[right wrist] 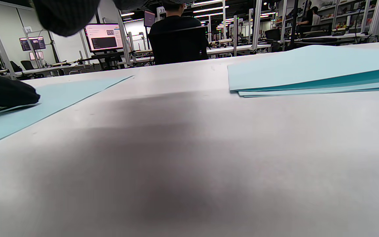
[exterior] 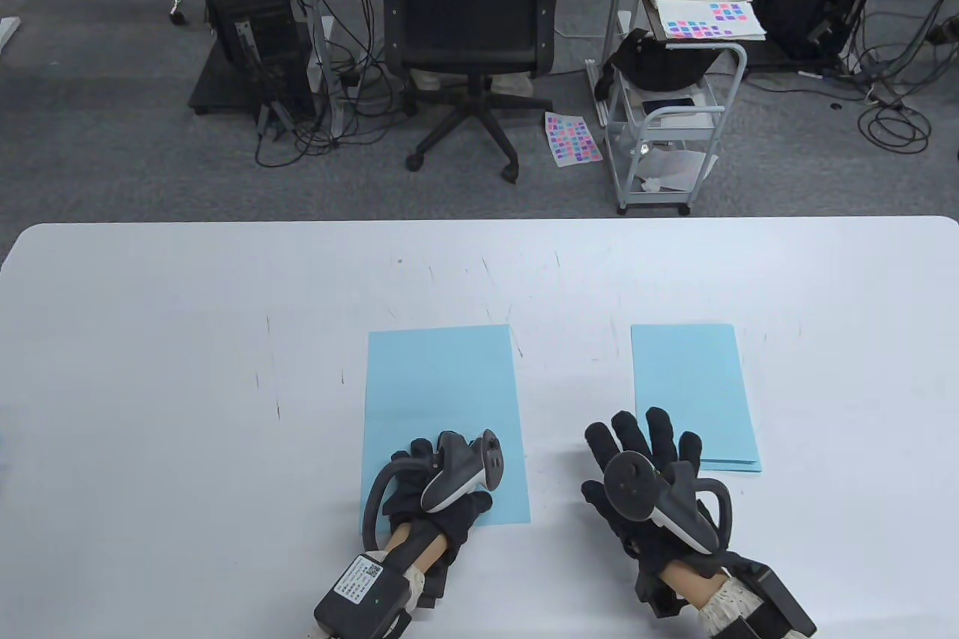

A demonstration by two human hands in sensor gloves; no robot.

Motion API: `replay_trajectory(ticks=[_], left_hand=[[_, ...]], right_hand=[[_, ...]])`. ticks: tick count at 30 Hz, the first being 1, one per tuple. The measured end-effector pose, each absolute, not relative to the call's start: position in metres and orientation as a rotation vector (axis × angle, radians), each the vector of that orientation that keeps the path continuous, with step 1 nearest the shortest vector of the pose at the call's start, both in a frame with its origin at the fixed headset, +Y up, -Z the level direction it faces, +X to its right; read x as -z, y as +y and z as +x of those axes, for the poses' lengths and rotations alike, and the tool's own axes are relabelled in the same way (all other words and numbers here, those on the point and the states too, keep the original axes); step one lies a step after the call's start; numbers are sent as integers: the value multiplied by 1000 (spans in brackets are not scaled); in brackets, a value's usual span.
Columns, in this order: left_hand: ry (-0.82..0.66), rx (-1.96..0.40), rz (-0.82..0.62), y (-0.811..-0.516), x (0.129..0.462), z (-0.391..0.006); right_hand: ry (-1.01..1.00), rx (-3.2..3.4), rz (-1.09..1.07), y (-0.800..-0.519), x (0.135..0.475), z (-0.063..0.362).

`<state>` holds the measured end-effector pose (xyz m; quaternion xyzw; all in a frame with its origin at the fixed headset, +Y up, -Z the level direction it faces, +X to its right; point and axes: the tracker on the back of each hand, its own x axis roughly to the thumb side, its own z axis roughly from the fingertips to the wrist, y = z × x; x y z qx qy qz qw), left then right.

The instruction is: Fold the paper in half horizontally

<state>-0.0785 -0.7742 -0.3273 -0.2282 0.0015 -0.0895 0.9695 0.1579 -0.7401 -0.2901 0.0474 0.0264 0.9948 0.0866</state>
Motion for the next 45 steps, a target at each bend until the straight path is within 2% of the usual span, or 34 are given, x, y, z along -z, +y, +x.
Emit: replay_trajectory(ticks=[8,14,25,35,45], left_hand=[[11,154,-365,-739,338,-102],[71,77,-330,-705,355,-135],[161,63,-317,-679,399,-177],[209,84,-346,-687,446,-195],[318,50,-518,-742,491,-219]], right_hand=[[191,-2890,230,-739,296,135],[345,-2818,259,-749,307,117],[588,-2774,279,-777,326,95],[642,-2822,312,-785,333,87],[659,-2818,321,-785,332,87]])
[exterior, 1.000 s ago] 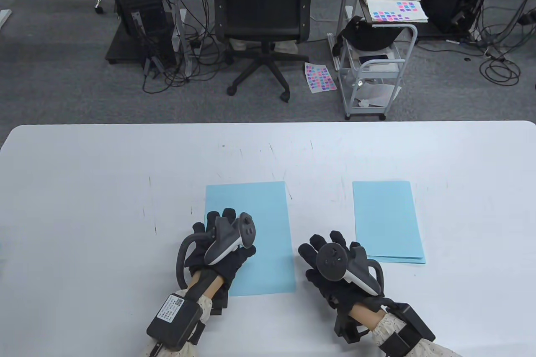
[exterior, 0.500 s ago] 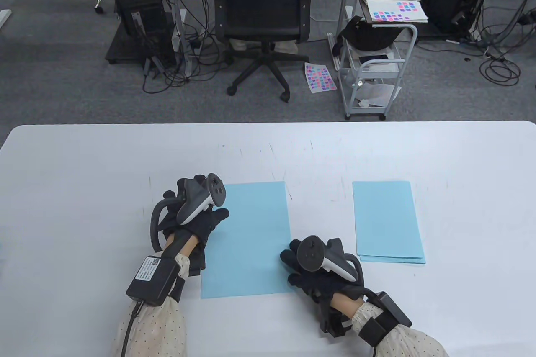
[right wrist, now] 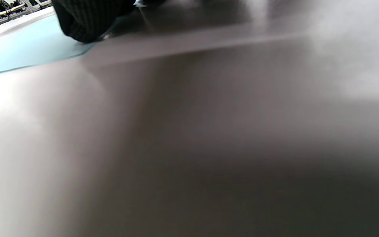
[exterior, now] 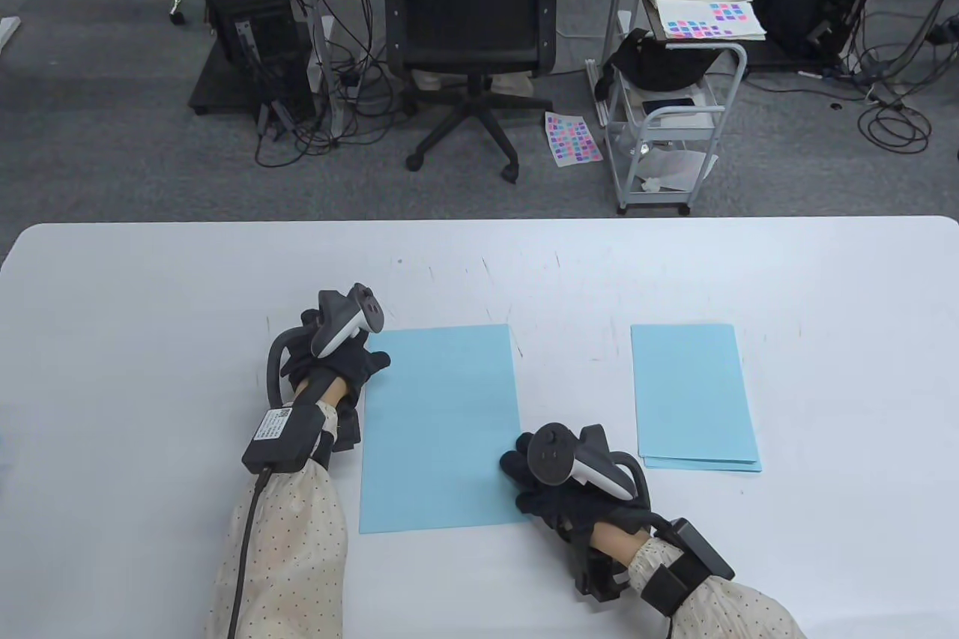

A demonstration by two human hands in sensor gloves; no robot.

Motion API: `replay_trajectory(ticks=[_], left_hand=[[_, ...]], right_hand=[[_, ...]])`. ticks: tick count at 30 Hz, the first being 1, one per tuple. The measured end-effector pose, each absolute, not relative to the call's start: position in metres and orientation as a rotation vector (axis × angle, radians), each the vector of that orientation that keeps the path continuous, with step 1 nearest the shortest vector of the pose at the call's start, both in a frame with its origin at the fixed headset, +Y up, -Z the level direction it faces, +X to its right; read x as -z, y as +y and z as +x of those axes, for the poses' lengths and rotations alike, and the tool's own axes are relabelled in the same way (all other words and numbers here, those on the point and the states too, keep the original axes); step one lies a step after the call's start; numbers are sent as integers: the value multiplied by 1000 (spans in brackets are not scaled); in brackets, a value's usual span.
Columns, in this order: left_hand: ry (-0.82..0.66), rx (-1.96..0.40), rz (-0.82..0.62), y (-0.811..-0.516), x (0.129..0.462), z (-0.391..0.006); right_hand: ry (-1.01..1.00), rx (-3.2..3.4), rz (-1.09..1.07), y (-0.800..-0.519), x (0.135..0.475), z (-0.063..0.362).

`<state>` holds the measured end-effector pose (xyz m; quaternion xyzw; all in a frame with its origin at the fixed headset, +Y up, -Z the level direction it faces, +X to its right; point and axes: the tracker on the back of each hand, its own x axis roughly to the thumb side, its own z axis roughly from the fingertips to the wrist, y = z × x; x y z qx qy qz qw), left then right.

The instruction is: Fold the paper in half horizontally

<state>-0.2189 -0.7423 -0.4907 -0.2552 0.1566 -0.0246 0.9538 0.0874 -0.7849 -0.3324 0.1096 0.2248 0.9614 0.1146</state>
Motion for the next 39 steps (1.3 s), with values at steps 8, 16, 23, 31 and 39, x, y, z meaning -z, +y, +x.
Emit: replay_trajectory(ticks=[8,16,23,31,39], left_hand=[[360,11,-633,-786,503,-220],[353,-20,-624,-789,499,-218],[317,-27,-576,-777,497,-212],[281,-249,-550,-753,494,-214],[296,-367,-481,-740,490,-216]], right_hand=[[651,-2825,325,-785,332,87],[652,-2826,328,-786,332,87],[650,-2829,328,-786,332,87],[648,-2831,329,-786,332,87],[642,-2835,329,-786,332,87]])
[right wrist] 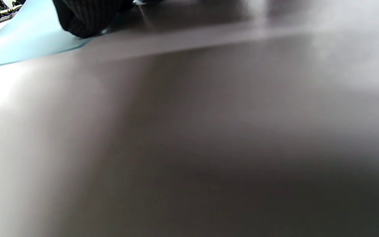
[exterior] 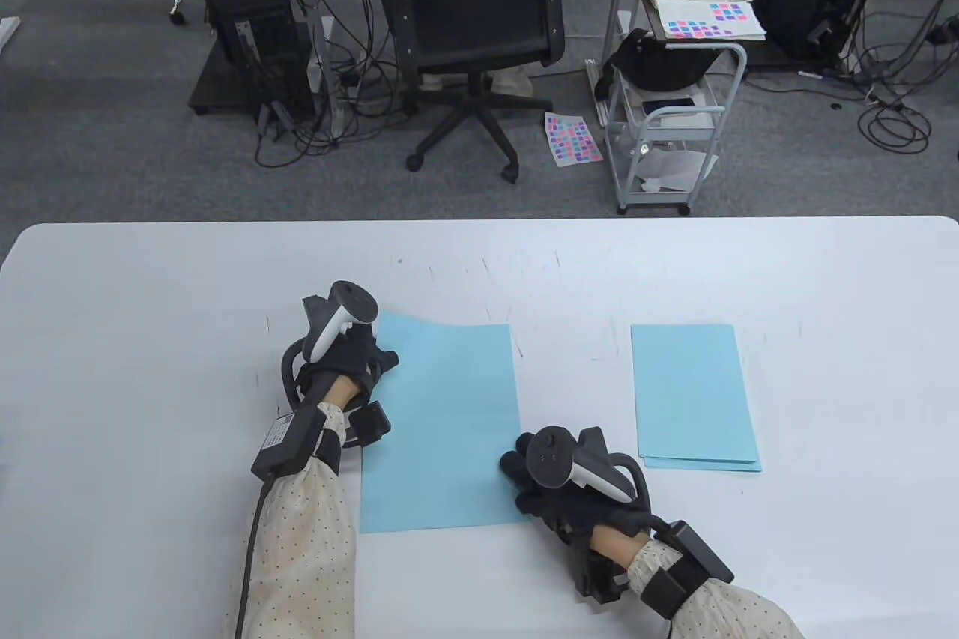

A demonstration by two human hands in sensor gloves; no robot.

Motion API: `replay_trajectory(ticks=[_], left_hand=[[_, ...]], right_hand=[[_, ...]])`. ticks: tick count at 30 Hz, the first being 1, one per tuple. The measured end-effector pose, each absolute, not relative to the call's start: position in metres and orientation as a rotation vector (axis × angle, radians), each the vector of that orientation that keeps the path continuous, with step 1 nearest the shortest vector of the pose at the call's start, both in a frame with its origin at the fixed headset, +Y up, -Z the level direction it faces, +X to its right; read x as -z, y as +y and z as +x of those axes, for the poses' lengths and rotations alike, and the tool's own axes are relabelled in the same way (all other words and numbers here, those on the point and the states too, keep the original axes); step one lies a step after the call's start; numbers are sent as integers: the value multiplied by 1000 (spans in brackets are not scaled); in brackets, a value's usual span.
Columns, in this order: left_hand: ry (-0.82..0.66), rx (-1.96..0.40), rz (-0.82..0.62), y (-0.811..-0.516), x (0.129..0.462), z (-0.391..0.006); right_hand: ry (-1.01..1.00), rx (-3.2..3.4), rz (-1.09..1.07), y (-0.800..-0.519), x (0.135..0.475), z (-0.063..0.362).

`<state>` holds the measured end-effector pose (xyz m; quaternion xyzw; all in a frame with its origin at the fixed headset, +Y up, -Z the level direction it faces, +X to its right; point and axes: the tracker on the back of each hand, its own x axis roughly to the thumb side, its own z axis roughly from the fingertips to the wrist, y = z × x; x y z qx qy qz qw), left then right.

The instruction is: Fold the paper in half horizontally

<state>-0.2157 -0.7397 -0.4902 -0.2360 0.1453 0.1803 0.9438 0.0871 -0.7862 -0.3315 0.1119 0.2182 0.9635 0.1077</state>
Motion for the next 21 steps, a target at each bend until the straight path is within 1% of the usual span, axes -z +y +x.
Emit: replay_trajectory(ticks=[5,12,21], left_hand=[[228,-366,-394,-726,477,-215],[164,-376,-323,-709,444,-217],[125,-325,-299,-711,396,-227]], right_hand=[[640,-2841,330,-786,332,87],[648,-2846,329,-786,331,86],[663,-2836,322,-786,331,86]])
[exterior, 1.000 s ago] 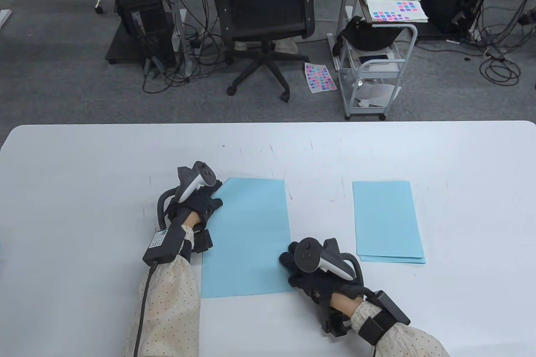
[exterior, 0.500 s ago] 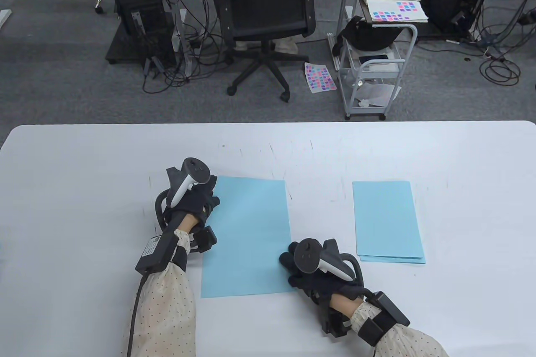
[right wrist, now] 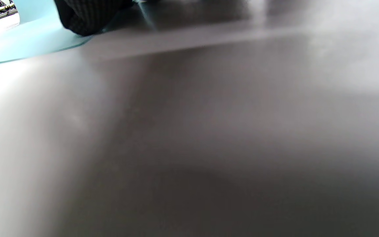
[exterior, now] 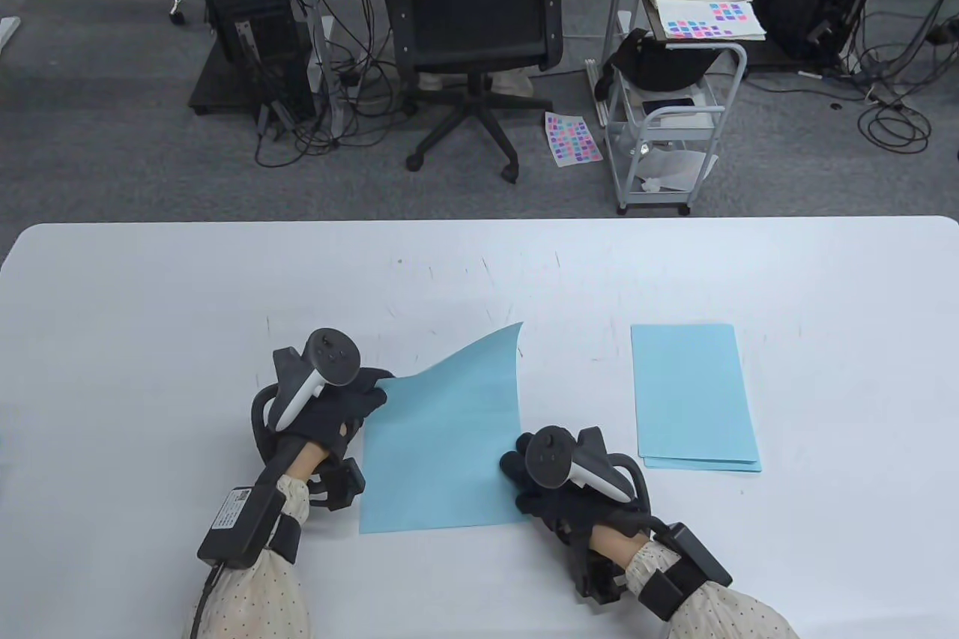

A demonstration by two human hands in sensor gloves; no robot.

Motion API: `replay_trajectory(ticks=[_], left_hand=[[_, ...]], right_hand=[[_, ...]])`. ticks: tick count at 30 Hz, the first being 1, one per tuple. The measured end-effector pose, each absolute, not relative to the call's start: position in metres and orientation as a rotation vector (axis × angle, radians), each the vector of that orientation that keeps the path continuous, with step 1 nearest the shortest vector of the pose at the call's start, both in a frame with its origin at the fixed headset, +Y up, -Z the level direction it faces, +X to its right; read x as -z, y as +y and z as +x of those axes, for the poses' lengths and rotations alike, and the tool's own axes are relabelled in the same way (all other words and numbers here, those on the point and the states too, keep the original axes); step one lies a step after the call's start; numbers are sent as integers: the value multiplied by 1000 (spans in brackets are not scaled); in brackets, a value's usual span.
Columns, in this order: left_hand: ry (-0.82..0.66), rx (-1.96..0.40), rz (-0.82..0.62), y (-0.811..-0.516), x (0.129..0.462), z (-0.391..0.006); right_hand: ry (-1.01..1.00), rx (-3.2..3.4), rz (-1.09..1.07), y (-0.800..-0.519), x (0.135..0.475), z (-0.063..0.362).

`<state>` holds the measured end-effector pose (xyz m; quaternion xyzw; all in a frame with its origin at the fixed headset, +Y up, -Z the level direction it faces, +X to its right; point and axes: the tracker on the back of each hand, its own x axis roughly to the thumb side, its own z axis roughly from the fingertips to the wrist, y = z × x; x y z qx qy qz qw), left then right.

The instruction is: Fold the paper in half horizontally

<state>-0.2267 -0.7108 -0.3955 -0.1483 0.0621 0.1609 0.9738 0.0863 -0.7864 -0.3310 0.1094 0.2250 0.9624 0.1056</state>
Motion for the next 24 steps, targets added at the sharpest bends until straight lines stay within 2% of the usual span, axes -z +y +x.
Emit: replay_trajectory(ticks=[11,24], left_hand=[[103,-232,-293,-735,359,-226],[46,-96,-335,-757,342,-222]], right_hand=[[669,-2827,321,-787,332,87],[673,-2820,319,-787,332,87]])
